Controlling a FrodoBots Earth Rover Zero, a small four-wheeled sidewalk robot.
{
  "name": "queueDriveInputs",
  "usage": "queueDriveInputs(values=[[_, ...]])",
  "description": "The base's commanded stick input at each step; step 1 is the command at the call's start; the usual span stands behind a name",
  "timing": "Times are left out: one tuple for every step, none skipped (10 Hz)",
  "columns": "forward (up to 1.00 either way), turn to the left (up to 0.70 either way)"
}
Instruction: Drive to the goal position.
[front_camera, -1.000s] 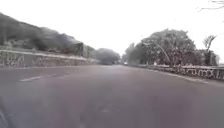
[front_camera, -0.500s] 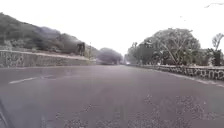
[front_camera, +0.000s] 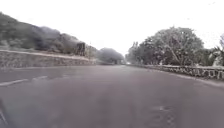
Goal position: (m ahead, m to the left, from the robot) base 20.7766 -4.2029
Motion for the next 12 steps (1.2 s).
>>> queueDriveInputs(values=[[1.00, -0.03], [1.00, -0.06], [1.00, -0.21], [1.00, -0.22], [1.00, 0.00], [1.00, 0.00], [1.00, 0.00], [1.00, 0.00], [1.00, 0.00], [1.00, 0.00], [1.00, 0.00], [1.00, 0.00]])
